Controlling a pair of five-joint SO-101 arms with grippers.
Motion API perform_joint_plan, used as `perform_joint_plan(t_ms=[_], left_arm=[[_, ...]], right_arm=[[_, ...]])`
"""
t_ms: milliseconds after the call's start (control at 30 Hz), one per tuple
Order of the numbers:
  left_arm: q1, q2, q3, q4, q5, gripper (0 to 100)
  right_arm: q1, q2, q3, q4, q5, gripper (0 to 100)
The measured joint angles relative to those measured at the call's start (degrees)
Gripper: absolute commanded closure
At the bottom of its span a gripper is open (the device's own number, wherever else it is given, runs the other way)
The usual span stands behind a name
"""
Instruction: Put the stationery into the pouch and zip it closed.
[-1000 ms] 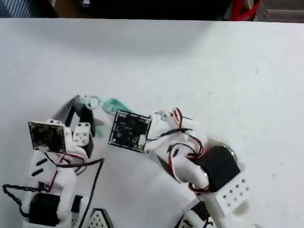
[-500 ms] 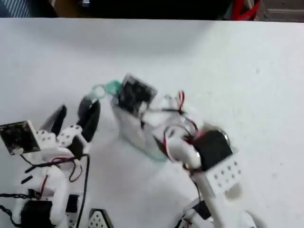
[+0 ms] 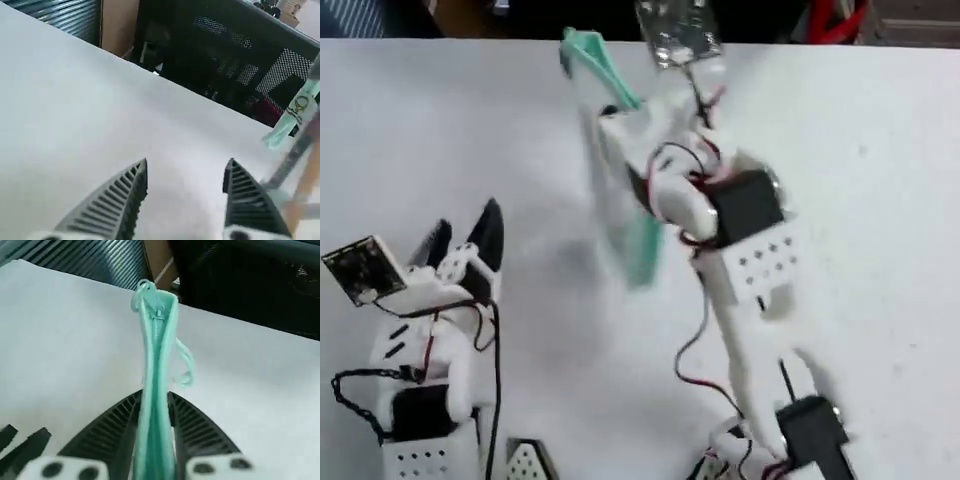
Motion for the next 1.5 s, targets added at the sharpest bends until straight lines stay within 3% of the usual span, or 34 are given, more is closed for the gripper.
perform_joint_plan(t_ms=[167, 300, 433, 700, 900, 1000, 1133, 1200, 1367, 1500], left_arm=[[1.14, 0.00, 0.79, -1.14, -0.97, 76], [2.55, 0.00, 1.05, -1.32, -0.97, 76], [2.81, 0.00, 2.29, -1.76, -0.97, 76], [2.81, 0.00, 2.37, -1.85, -0.97, 76], [2.81, 0.00, 2.37, -1.85, -0.97, 76], [2.81, 0.00, 2.37, -1.85, -0.97, 76], [2.81, 0.00, 2.37, -1.85, -0.97, 76], [2.81, 0.00, 2.37, -1.85, -2.02, 76], [5.01, 0.00, 2.37, -1.85, -3.96, 76], [5.45, 0.00, 2.37, -1.85, -4.04, 76]], right_arm=[[-5.27, 5.10, -3.16, -3.25, -4.13, 97.9], [-5.45, 7.21, -3.25, -6.24, -5.01, 97.9], [0.70, 10.02, 3.34, -12.66, -5.01, 97.9], [18.29, 9.14, 30.33, -34.37, -5.27, 97.9], [24.97, 5.54, 44.40, -38.68, 7.30, 97.4], [27.34, 2.99, 48.26, -38.68, 12.84, 92.0], [29.19, 1.32, 50.29, -33.05, 18.55, 68.3], [29.27, 0.79, 50.37, -28.92, 21.01, 61.8], [27.87, 0.62, 50.55, -19.60, 29.54, 67.6], [27.43, -0.97, 49.76, -11.96, 32.26, 72.8]])
